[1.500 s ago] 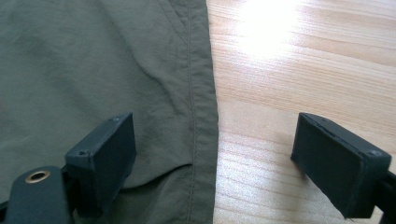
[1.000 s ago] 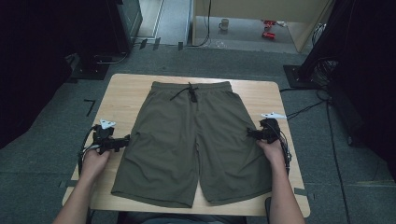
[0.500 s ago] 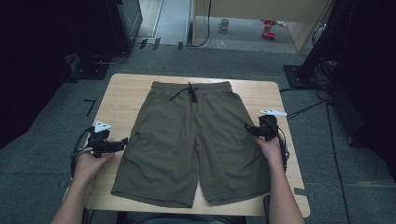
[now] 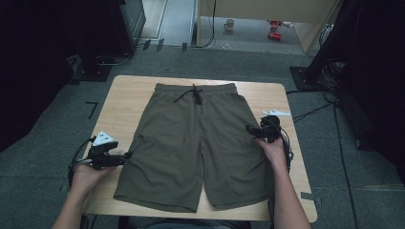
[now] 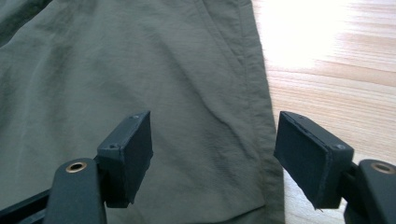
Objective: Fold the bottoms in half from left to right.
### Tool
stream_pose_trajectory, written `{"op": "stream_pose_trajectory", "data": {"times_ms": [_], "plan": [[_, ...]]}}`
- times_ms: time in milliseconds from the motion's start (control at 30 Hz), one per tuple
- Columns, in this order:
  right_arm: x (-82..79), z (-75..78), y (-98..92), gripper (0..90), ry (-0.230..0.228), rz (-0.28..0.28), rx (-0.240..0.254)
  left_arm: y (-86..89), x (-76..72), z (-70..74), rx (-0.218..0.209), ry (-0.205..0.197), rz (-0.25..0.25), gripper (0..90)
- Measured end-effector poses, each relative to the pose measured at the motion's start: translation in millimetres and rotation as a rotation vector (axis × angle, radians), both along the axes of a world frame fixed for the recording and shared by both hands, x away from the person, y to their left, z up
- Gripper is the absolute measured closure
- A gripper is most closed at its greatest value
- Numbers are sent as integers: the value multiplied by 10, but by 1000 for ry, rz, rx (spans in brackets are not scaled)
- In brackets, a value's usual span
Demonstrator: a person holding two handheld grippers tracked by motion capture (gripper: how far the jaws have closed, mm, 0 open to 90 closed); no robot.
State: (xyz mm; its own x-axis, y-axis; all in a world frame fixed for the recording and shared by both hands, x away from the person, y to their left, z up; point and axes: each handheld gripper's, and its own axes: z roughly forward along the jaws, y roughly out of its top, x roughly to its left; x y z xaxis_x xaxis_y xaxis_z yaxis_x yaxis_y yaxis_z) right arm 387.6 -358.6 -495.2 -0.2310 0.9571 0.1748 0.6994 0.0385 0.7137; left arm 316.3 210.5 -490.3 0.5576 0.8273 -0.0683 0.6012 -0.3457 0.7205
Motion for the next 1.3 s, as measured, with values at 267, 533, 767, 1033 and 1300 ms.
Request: {"op": "stream_pose_trajectory", "data": {"times_ms": [267, 533, 767, 1033, 1300], "plan": [[-8, 37, 57, 277, -16, 20, -20, -51, -70, -32, -20, 26, -54, 258], [-12, 53, 102, 296, -24, 32, -30, -43, -241, -95, 4, 22, -120, 266], [-10, 67, 177, 298, -28, 51, -39, -130, -261, -165, 36, 20, -189, 304], [-5, 94, 328, 301, -42, 81, -53, -173, -279, -212, 53, -18, -211, 293], [-18, 144, 498, 299, -67, 113, -52, -160, -296, -237, 51, -42, -209, 275]]}}
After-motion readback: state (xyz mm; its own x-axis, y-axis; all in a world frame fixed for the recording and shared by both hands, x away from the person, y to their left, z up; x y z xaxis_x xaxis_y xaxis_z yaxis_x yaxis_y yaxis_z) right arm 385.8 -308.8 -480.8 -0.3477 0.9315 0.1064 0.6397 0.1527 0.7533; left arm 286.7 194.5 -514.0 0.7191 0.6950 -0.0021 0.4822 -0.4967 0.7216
